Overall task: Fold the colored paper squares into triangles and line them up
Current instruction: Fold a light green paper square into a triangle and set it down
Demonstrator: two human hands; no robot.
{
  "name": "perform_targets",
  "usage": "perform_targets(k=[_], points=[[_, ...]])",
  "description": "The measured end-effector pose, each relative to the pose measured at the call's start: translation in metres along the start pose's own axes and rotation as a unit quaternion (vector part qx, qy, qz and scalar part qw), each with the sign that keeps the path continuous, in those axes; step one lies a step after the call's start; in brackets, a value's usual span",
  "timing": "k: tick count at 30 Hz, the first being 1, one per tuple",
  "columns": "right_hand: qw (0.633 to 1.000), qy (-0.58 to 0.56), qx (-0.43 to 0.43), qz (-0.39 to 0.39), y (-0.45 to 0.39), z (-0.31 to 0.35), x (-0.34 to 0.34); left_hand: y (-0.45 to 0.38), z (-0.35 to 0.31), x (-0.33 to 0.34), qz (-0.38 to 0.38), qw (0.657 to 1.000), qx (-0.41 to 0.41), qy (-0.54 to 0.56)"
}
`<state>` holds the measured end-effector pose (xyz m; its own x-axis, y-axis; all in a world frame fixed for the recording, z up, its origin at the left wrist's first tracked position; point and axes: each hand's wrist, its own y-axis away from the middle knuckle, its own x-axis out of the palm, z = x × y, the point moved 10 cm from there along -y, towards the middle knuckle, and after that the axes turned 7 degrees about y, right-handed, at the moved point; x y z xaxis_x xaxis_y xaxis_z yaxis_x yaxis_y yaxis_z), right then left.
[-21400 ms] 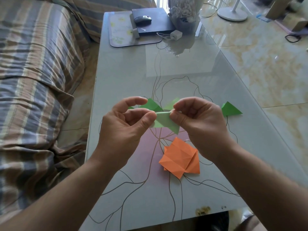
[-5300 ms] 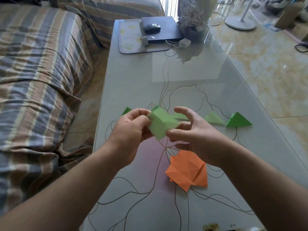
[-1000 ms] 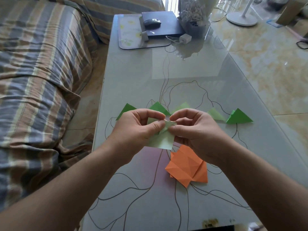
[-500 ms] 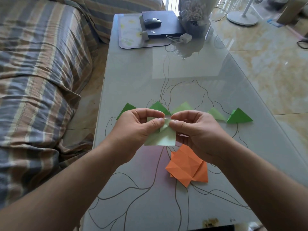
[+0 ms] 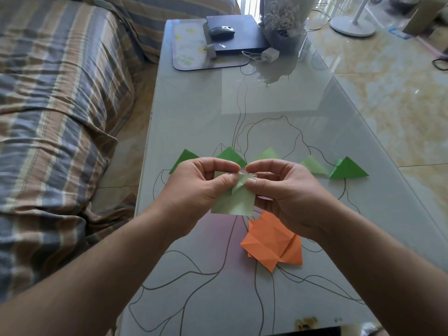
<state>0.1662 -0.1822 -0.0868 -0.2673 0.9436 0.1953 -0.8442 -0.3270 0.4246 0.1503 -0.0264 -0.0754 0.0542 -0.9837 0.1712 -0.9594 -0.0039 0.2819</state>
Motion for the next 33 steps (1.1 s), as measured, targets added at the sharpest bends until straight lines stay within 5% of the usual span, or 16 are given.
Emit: perform_targets(k=[33], points=[[0.999,0.001,-0.028,-0.027,-0.003,0.001,-0.009,0.002,0.007,0.001,0.007,0.999,-0.026,-0.028]])
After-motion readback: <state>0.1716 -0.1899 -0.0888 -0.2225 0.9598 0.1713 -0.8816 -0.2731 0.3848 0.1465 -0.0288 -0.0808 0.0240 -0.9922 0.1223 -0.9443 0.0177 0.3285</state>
